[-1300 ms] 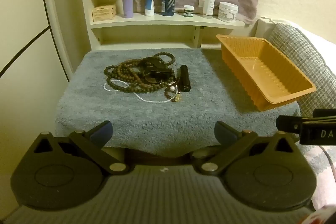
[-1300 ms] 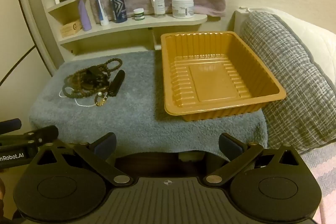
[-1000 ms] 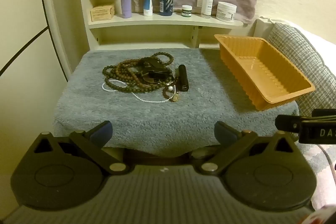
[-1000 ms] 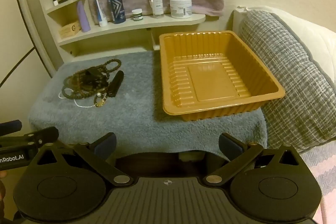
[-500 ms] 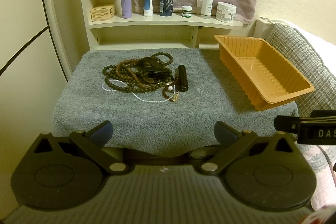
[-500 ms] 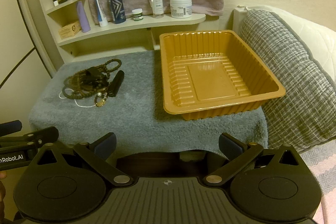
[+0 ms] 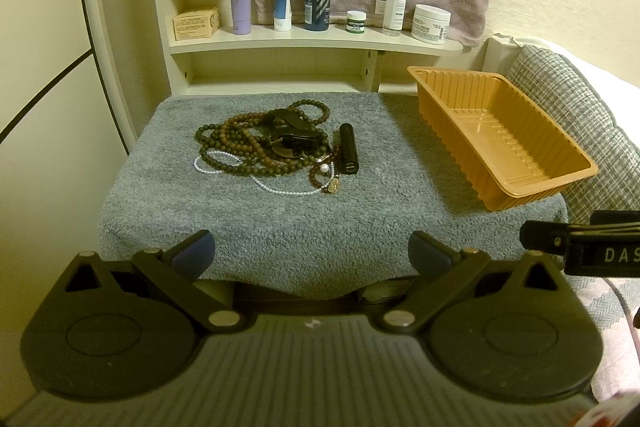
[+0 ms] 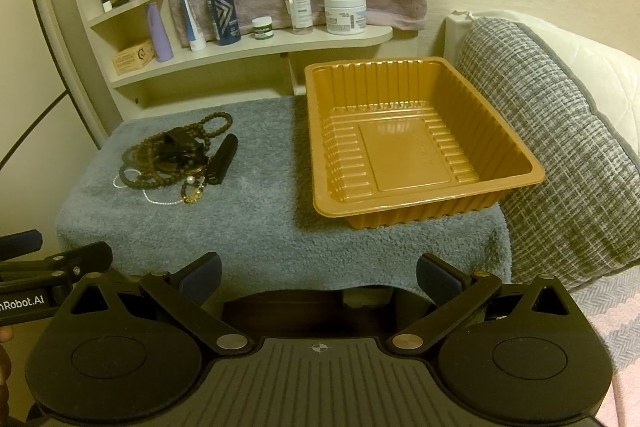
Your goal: Organize jewelry
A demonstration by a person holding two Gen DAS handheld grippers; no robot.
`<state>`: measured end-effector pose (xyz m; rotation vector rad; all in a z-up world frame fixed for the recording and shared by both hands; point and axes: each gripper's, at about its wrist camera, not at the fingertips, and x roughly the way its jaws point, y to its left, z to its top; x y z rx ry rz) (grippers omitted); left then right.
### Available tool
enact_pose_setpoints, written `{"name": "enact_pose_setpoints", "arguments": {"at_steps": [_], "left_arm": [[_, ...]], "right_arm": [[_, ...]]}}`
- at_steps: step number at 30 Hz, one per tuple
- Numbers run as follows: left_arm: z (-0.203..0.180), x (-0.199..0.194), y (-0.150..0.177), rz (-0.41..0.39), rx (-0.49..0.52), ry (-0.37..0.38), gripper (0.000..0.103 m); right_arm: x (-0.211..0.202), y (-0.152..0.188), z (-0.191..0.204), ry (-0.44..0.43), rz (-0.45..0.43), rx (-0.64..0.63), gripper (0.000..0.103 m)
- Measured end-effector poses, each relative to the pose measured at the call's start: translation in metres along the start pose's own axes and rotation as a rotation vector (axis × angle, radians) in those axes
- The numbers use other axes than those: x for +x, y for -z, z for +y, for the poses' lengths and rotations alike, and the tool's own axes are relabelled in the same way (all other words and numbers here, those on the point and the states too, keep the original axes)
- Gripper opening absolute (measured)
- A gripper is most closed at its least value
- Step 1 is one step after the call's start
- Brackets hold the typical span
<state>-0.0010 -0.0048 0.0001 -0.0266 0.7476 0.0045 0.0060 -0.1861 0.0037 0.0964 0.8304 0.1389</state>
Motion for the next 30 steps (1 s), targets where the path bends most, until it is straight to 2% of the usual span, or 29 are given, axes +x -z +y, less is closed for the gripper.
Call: {"name": "enact_pose_setpoints", "arguments": {"at_steps": [30], "left_arm": [[0.0007,0.0001,0.0002,0.000,-0.002,0.003,0.102]], "right_arm": [[0.0005,0.0015,0.0001,0.000,0.000,0.004,0.103]]}}
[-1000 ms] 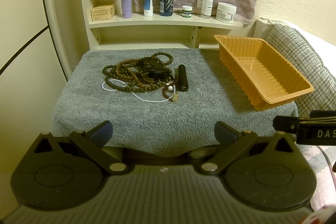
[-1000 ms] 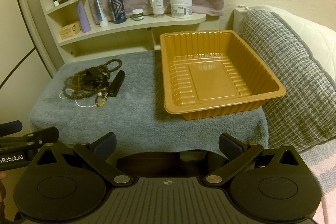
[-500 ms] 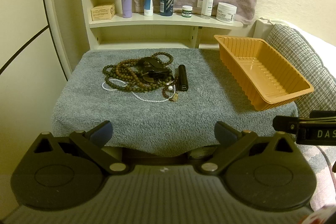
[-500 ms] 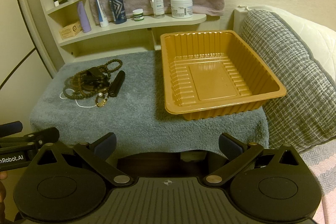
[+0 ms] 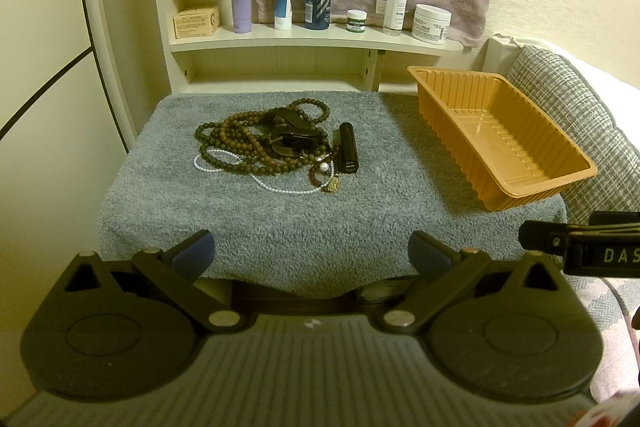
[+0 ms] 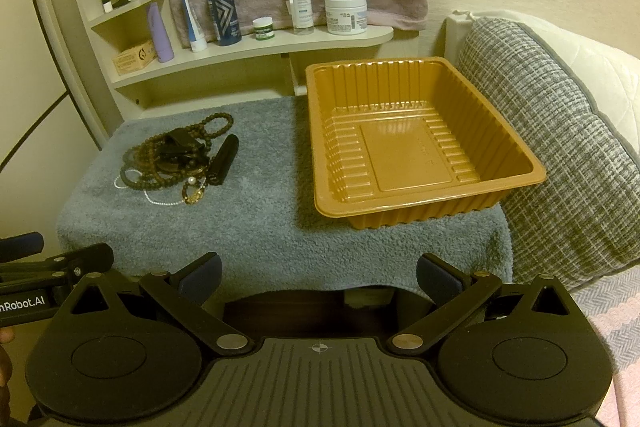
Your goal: Organize jewelry
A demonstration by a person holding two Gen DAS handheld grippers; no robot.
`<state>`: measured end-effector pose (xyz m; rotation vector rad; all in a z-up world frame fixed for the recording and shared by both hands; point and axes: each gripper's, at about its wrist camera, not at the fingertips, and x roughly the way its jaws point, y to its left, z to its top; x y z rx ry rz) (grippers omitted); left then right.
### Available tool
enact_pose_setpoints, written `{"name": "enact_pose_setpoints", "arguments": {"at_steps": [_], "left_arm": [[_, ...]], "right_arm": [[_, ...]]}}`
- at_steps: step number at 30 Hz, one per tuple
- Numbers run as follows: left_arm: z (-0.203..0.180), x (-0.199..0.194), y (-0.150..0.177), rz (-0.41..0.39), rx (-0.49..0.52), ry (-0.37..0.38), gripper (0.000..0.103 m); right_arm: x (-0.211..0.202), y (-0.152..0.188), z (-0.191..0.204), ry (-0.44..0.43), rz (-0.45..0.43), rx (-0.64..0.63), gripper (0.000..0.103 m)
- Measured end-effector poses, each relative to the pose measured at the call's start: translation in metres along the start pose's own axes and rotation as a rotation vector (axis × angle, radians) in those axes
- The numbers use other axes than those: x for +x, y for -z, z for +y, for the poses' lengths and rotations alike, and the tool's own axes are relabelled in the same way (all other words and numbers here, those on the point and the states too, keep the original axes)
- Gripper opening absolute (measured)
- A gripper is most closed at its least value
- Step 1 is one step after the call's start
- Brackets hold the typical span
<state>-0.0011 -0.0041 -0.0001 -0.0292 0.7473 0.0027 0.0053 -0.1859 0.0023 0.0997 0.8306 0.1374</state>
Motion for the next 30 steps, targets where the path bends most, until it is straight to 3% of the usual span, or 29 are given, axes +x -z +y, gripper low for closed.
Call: {"name": "enact_pose_setpoints", "arguments": {"at_steps": [30], "left_arm": [[0.0034,0.0003,-0.0009,0.008,-0.031,0.021,0.102]], "right_arm": [[-0.0048,-0.0014,-0.0040,0.005,-0.030,0.041,0.103]]}}
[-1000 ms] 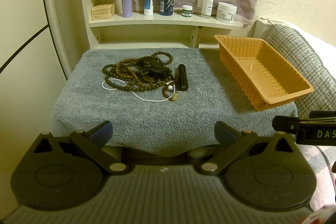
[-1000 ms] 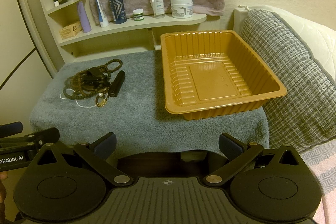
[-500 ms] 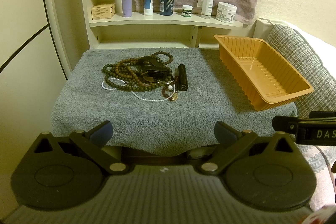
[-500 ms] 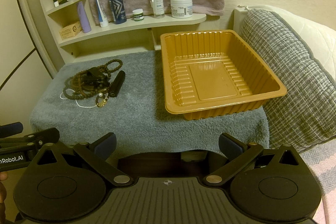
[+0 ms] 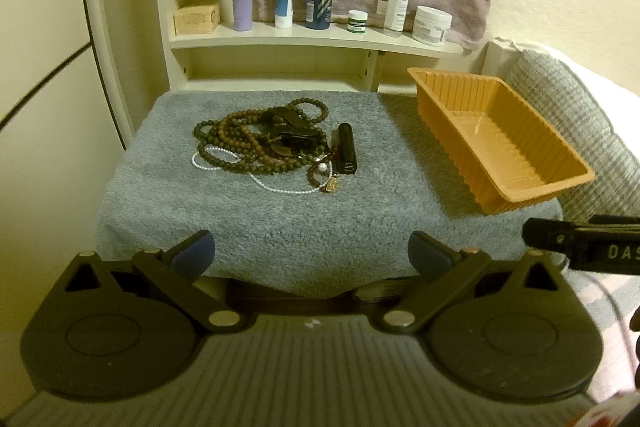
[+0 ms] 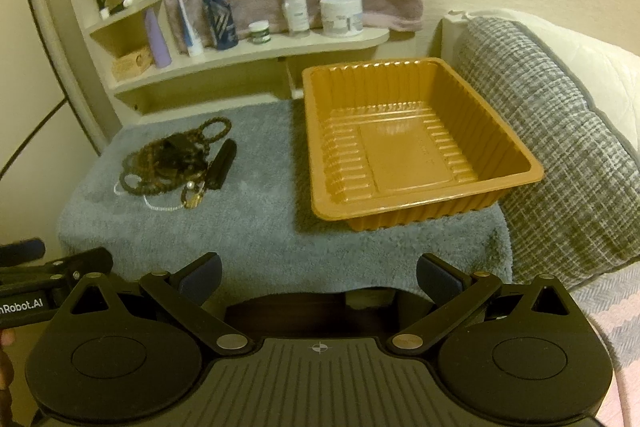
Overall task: Organize jewelry
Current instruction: 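Grasp the orange tray rim with the right gripper and tilt it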
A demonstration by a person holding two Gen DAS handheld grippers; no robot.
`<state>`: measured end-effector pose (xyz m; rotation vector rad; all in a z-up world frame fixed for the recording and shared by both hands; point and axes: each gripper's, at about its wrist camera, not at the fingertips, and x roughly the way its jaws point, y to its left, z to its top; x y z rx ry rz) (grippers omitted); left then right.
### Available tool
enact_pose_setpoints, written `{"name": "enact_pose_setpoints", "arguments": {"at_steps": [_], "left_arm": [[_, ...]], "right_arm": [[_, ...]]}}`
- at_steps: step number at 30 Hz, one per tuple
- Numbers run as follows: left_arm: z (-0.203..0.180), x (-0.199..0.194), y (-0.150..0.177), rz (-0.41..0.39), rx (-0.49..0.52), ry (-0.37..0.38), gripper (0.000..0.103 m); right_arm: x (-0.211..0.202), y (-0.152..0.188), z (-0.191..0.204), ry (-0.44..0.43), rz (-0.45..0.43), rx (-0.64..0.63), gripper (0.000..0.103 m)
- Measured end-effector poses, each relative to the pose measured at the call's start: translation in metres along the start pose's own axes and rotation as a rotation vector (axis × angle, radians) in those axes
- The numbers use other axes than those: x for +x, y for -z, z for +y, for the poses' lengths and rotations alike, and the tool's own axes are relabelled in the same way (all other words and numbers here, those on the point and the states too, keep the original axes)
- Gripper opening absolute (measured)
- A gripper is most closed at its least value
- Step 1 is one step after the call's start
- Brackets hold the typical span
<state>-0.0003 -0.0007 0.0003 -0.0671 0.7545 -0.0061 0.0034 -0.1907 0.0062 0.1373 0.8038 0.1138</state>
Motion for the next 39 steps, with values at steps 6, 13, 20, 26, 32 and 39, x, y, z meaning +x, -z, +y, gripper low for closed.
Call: {"name": "enact_pose_setpoints", "arguments": {"at_steps": [6,13,20,26,32,39], "left_arm": [[0.014,0.006,-0.009,0.015,-0.064,0.032,0.102],[0.025,0.019,-0.025,0.017,-0.104,0.041,0.102],[0.024,0.029,-0.035,0.010,-0.102,0.050,0.102],[0.021,0.046,-0.034,0.047,-0.093,0.042,0.102],[0.023,0.062,-0.038,0.043,-0.117,0.059,0.102],[0.021,0.078,-0.041,0.054,-0.134,0.060,0.102]], "right_arm": [[-0.009,-0.012,-0.033,0.036,-0.057,0.087,0.103],[-0.013,-0.031,-0.092,0.097,-0.112,0.213,0.102],[0.002,-0.040,-0.134,0.130,-0.137,0.257,0.084],[0.034,-0.042,-0.165,0.089,-0.096,0.315,0.069],[0.065,-0.045,-0.181,0.042,-0.089,0.353,0.058],[0.087,-0.053,-0.187,-0.007,-0.098,0.358,0.050]]}}
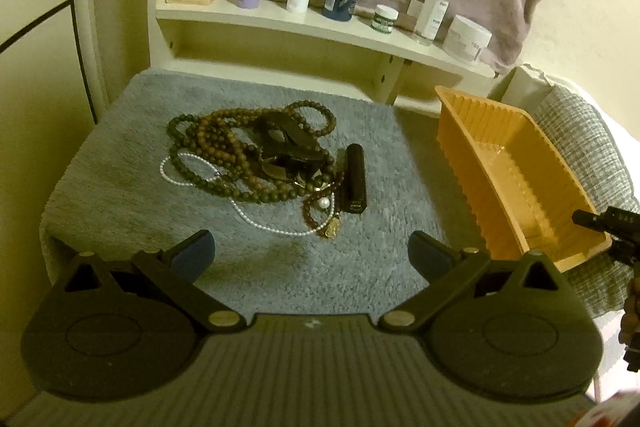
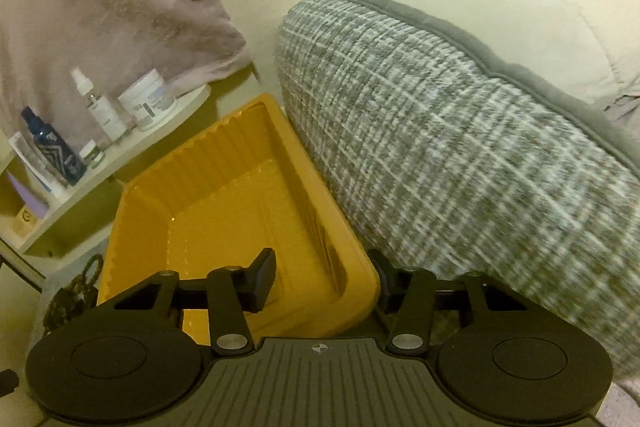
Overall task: Organize jewelry
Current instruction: 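Grasp the orange tray rim with the right gripper and tilt it, then grasp the black watch from the jewelry pile with the left gripper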
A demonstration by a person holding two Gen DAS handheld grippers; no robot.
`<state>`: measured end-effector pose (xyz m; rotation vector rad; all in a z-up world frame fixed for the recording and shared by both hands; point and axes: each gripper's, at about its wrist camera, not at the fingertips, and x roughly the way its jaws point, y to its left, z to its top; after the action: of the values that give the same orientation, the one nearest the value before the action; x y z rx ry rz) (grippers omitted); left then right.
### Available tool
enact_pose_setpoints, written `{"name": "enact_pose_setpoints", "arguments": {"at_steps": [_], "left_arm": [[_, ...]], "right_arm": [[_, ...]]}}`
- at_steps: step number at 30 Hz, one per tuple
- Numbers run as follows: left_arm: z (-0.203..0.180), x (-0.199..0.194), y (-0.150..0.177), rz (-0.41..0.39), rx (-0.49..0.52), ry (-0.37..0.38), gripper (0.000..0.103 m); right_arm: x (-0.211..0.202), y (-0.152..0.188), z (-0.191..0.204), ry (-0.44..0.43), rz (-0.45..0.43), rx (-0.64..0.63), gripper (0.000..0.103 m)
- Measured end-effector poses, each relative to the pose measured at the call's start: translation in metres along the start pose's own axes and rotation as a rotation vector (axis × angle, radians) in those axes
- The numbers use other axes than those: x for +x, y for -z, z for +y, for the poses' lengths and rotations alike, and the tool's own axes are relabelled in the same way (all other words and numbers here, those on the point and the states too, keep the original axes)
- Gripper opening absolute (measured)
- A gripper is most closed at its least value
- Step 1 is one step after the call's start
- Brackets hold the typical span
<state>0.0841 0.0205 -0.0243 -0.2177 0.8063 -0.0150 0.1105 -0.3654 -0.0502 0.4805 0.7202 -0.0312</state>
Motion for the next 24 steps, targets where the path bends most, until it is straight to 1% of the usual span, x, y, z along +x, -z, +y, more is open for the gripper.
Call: {"name": "enact_pose_setpoints", "arguments": {"at_steps": [4,7,9,10,12,14,19,22,24], "left_arm": [[-0.001,0.008,0.002,0.017,-0.004,0.005,0.102],[-0.001,0.014,0.003,0.031,-0.011,0.006,0.102],[-0.001,0.017,0.003,0.036,-0.015,0.008,0.102],[0.000,0.018,0.003,0.038,-0.017,0.009,0.102],[0.001,0.019,0.003,0.039,-0.021,0.009,0.102],[0.003,0.020,0.003,0.038,-0.026,0.010,0.102],[0.010,0.021,0.002,0.028,-0.030,0.002,0.101],[0.017,0.020,0.000,0.014,-0.033,-0.004,0.101],[0.022,0.019,-0.002,0.004,-0.037,-0.010,0.096]], "right_arm": [[0.010,-0.003,0.003,-0.011,0.007,-0.001,0.046],[0.016,-0.003,0.005,0.003,0.019,-0.012,0.039],[0.019,-0.004,0.007,0.006,0.027,-0.012,0.031],[0.019,-0.004,0.008,0.011,0.023,-0.016,0.029],[0.018,-0.004,0.011,0.023,0.023,-0.026,0.021],[0.017,-0.004,0.013,0.033,0.020,-0.029,0.018],[0.010,-0.003,0.033,0.064,0.005,-0.114,0.008],[0.001,-0.001,0.054,0.091,-0.021,-0.201,0.006],[-0.002,0.000,0.068,0.112,-0.034,-0.260,0.006]]}}
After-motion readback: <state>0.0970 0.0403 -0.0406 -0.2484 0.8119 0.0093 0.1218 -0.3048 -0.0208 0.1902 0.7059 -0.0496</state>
